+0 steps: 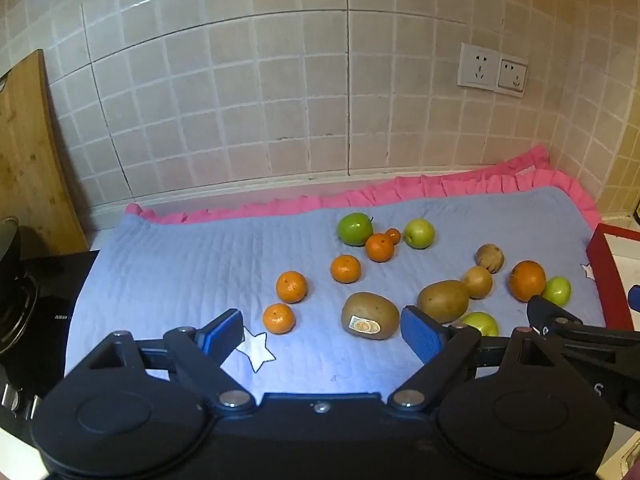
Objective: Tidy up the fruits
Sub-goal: 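Move both tools toward the fruit on the blue mat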
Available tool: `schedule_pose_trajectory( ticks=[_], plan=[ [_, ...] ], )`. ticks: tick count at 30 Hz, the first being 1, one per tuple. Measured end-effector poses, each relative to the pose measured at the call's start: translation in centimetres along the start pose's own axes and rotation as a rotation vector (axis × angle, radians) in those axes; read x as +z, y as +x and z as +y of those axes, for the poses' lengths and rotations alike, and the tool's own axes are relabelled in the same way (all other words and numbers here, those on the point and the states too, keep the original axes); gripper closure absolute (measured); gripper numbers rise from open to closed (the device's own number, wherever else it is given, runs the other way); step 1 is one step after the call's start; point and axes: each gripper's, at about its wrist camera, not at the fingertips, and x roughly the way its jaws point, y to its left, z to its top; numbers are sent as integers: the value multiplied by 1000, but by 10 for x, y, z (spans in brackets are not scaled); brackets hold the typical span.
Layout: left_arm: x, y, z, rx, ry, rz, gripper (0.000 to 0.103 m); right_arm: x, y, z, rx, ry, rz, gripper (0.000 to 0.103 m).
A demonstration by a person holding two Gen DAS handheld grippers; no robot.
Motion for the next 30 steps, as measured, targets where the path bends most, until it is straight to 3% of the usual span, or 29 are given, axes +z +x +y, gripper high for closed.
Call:
schedule_pose_trajectory(
  ticks=[9,21,30],
  plan=[
    [4,22,5,-13,13,43,2,5,22,13,-14,16,32,1],
    [11,55,19,-50,33,40,2,9,37,35,-52,13,65,0],
    [5,66,11,-92,36,133,2,4,37,31,-95,10,91,1]
  ],
)
